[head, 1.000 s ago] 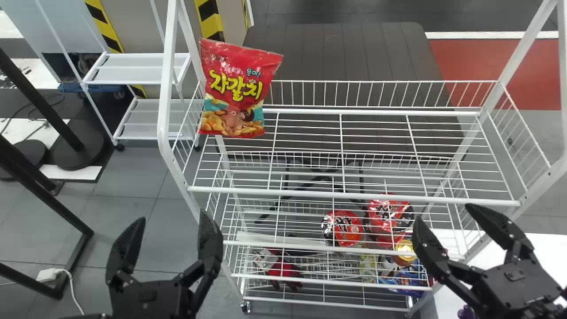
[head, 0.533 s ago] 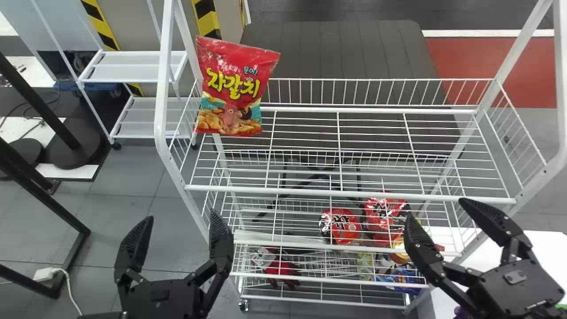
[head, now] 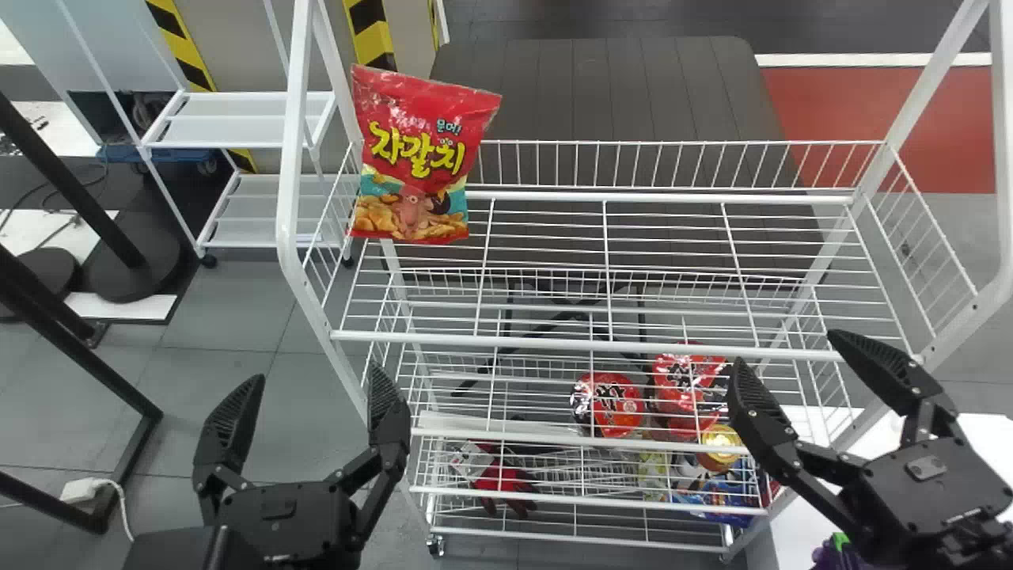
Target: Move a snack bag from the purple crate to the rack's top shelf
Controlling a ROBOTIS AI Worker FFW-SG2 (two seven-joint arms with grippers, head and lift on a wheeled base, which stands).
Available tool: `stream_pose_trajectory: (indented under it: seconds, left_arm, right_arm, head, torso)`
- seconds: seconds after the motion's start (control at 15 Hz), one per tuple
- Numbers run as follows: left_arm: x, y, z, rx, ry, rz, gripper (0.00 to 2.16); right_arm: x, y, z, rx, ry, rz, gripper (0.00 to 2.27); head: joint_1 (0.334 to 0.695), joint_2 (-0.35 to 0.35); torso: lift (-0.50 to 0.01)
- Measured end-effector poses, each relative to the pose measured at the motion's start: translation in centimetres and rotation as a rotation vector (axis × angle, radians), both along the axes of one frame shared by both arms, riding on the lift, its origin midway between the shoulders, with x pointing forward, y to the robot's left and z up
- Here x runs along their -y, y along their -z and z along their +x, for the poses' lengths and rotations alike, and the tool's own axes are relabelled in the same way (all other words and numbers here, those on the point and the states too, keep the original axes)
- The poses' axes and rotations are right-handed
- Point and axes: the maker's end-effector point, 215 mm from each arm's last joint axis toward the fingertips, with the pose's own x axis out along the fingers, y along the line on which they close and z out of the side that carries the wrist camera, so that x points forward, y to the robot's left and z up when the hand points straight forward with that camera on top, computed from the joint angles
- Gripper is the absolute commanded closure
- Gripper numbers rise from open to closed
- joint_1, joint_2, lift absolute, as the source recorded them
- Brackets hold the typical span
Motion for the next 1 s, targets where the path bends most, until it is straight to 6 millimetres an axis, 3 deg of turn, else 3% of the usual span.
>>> stream_pose_trajectory:
  seconds: [1.0]
  left_arm:
    - [-0.3, -1.4, 0.1, 0.018, -0.001, 0.015, 0.08]
  right_arm:
    - [0.0, -0.7, 0.7, 0.024, -0.001, 0.006, 0.17]
  head:
    - [0.695, 0.079]
  torso:
    - [0.001]
